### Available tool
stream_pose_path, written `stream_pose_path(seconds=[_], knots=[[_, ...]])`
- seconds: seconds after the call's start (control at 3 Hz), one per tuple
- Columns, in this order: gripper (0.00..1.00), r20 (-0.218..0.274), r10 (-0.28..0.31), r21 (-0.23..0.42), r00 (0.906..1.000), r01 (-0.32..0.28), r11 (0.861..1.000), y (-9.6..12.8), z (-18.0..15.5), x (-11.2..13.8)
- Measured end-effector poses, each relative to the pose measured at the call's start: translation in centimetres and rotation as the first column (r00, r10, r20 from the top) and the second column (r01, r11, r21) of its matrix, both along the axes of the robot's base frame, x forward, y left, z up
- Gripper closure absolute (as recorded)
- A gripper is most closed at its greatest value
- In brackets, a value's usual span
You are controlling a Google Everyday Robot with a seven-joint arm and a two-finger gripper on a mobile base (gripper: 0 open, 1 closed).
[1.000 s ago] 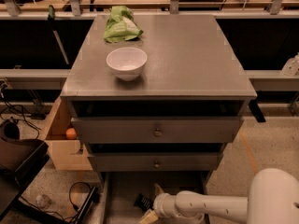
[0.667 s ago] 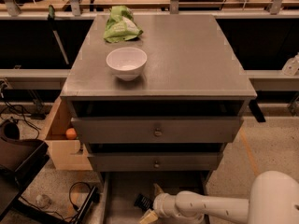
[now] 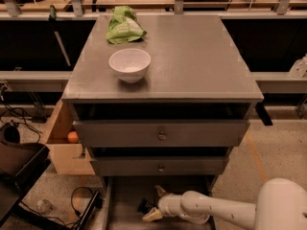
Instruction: Pick rxbar blueberry from bottom drawer and place on counter
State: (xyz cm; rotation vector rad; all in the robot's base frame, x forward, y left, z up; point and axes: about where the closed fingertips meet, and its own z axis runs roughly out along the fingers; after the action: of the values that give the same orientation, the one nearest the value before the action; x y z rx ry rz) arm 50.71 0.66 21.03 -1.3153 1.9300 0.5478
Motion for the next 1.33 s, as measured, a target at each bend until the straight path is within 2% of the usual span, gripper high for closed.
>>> stream_pose_path(seconds=[0.33, 0.67, 1.33], knots=[[0.41, -0.016, -0.006, 0.011, 0.9999, 0.006, 1.0, -0.7, -1.0, -0.2], [0.59, -0.041, -0.016, 0.01, 0.999, 0.017, 1.0, -1.2, -2.2, -0.8], [0.43, -0.092, -0.013, -0.017, 0.9957, 0.011, 1.0, -1.3, -4.4, -1.5]])
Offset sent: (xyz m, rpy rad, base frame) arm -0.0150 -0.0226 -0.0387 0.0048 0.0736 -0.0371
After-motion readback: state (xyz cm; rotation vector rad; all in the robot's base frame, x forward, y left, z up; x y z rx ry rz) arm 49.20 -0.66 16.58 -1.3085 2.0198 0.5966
